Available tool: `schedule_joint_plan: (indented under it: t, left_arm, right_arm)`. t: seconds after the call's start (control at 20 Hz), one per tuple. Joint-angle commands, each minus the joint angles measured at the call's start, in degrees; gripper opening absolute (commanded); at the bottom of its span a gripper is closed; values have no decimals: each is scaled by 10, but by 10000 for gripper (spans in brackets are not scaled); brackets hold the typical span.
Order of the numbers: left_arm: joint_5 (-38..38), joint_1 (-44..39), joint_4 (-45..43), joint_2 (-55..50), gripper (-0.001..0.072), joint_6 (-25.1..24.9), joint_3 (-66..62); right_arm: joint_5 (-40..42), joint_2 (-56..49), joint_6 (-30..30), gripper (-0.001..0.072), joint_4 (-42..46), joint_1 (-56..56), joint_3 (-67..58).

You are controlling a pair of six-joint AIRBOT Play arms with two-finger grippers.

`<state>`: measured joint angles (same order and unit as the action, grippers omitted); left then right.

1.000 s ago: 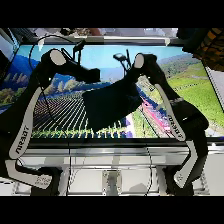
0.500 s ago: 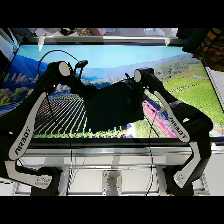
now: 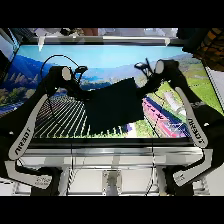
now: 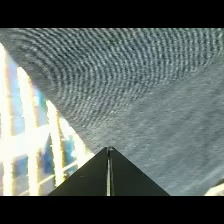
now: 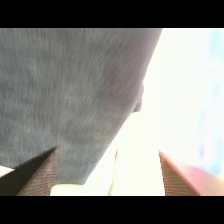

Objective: Fold the clothes and pants, and hang the long-sleeved shirts on hangers.

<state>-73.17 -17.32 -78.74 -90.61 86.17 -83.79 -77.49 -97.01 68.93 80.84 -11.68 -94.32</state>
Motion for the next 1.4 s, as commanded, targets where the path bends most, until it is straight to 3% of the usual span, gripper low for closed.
schedule_joint_plan:
  t: [0.0, 0.25, 0.4, 0.5, 0.55, 0.65, 0.7, 1.0, 1.35]
  left_arm:
    - [-2, 2, -49, 0, 31, 0, 1]
    - [-15, 9, -51, 0, 31, 2, 1]
    - [-20, 9, -51, 0, 31, 2, 2]
    - [-19, 9, -50, -1, 31, 2, 2]
    - [-19, 9, -50, -1, 31, 2, 2]
    - [-19, 9, -51, -1, 31, 2, 2]
    - [-20, 9, -51, -1, 31, 2, 2]
    - [-26, 9, -111, -1, 31, 22, 6]
    - [-30, 11, -113, -21, 31, 22, 35]
  right_arm:
    - [62, -13, -27, 679, -56, 28, -5]
    - [110, -100, -41, 674, -89, 15, -5]
    - [155, -131, -19, 642, -90, 13, -6]
    - [165, -134, -24, 509, -102, 9, -6]
    - [171, -134, -26, 410, -107, 5, -7]
    - [175, -134, -26, 73, -105, -3, -7]
    - [175, -134, -26, 36, -101, -6, -8]
    - [136, -134, 85, 35, 69, 61, -110]
    - [8, -140, 101, 36, 85, 291, -125]
